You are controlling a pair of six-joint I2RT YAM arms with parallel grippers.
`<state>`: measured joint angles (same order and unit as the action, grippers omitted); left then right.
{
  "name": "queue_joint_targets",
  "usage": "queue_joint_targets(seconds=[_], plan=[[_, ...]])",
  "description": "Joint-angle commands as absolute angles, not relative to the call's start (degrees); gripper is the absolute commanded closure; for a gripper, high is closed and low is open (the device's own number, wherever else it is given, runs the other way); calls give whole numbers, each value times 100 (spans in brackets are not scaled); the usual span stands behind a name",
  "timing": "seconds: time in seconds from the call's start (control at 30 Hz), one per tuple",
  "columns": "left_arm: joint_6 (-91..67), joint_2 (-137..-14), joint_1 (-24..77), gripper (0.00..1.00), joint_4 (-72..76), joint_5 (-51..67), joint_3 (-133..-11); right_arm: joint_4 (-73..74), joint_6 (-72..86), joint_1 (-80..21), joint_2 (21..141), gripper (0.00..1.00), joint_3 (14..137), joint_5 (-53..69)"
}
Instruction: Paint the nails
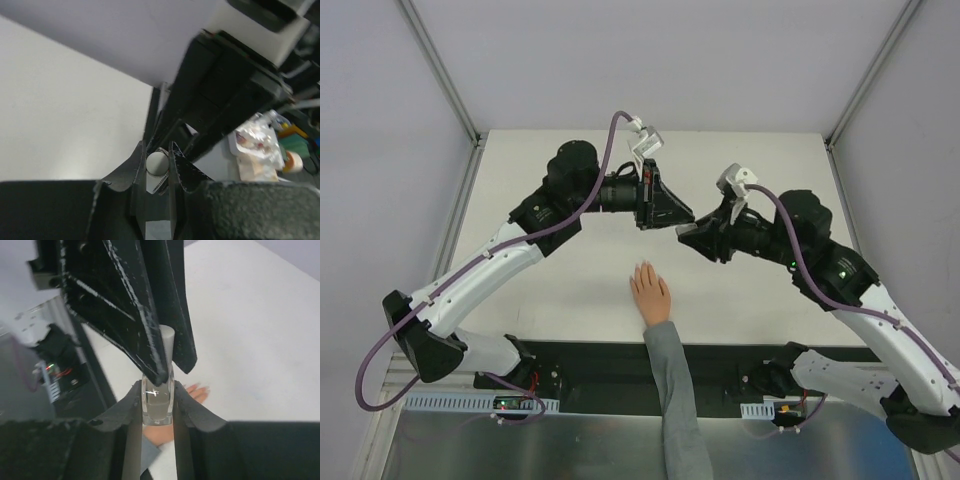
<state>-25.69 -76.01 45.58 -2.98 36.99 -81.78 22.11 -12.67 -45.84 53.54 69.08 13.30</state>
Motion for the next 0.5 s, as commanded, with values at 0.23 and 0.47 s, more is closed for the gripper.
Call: queue_joint_targets(seconds=[0.23, 0.47], plan=[[-2487, -6811, 4579, 100, 1556, 6548, -7558, 773, -633, -3718, 5098, 99, 6504, 6443], [-1978, -6680, 4491, 27, 63, 5240, -8200, 1704, -1177, -3726, 5089, 100, 6855, 5216]])
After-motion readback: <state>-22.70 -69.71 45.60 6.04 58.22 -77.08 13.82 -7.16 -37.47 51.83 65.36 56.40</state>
